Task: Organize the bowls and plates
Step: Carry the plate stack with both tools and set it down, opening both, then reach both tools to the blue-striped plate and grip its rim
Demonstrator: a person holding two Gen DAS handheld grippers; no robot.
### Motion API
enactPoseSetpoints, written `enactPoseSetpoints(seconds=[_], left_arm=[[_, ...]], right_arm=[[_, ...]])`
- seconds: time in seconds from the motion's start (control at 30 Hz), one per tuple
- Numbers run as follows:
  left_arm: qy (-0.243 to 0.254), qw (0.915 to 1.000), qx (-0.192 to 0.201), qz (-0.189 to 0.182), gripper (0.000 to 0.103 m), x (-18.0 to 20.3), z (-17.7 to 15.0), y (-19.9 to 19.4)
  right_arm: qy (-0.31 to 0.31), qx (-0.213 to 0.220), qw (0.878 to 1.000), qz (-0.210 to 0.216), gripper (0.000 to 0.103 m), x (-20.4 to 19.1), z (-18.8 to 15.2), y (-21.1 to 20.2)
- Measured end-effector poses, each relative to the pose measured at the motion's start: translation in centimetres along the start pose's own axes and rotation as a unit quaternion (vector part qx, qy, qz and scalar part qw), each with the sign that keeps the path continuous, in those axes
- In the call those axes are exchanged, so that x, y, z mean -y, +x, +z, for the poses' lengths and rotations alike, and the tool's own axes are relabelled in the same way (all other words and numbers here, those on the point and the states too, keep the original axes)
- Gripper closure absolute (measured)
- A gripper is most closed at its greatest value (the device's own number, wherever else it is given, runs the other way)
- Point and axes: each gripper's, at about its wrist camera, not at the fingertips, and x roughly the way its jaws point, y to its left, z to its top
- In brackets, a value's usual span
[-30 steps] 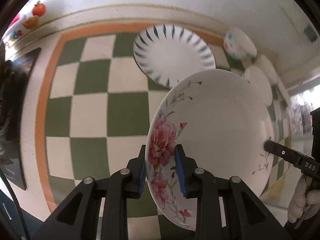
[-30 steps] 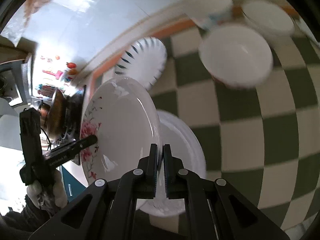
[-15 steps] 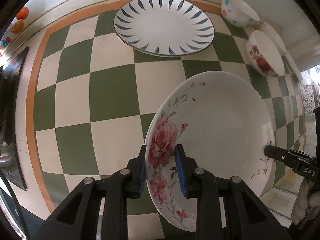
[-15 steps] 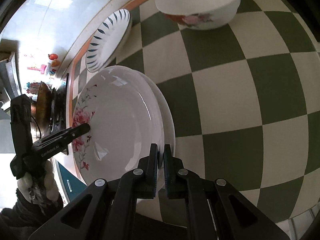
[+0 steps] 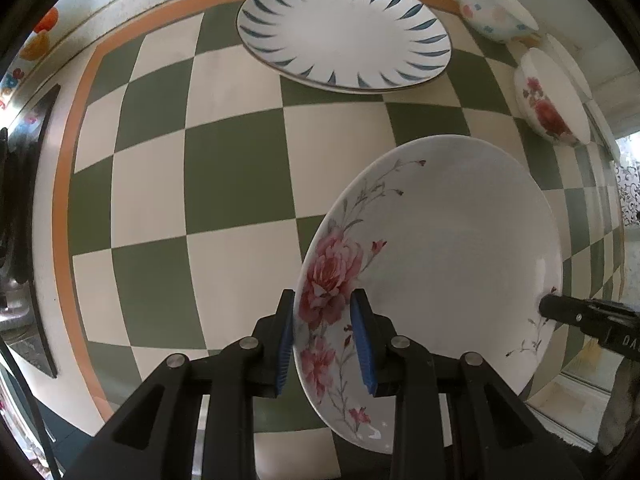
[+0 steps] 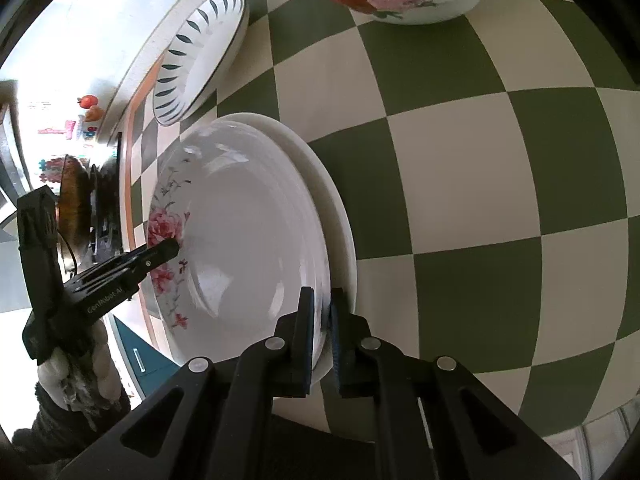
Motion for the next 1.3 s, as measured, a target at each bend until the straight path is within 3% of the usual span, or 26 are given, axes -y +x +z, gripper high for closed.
enactPoseSetpoints(seconds=[0.23,0.33,0.57,0.73,0.87,1.13,1.27,1.3], left_arm=[[-0.004,1.0,0.003,-0.003,0.078,0.0,0.4,-0.2],[-0.016,0.9998,0.009,-0.008,0.078,-1.4,0.1,-1.7],[-0.05,0.997,0.05,-0.033,0.077,-3.4,3.3,-6.1],[-0.077,0.994,0.067,-0.039,0.076,-5.5,8.7,-6.6],[-0.108,0.9919,0.05,-0.045,0.076,-8.1,13.4,-5.0],[-0.118,0.9917,-0.008,-0.049,0.076,-9.9,18.3,0.0],[-0.11,0.992,-0.022,-0.057,0.078,-9.8,19.4,1.9],[-0.108,0.9918,-0.02,-0.066,0.08,-9.7,19.5,2.0]], right_arm=[[0.008,-0.02,1.0,-0.014,0.087,-0.4,0.7,-0.6],[0.006,-0.024,0.999,-0.03,0.081,-0.7,0.9,-1.7],[-0.008,0.009,1.0,-0.009,0.081,-2.8,3.0,-6.4],[-0.045,0.059,0.997,-0.002,0.074,-6.9,8.7,-8.5],[-0.057,0.077,0.995,-0.009,0.073,-9.2,14.3,-7.2],[-0.054,0.038,0.996,-0.054,0.073,-9.8,23.0,-1.1],[-0.044,0.019,0.997,-0.063,0.074,-9.3,25.2,1.2],[-0.039,0.014,0.997,-0.058,0.078,-9.1,25.7,1.7]])
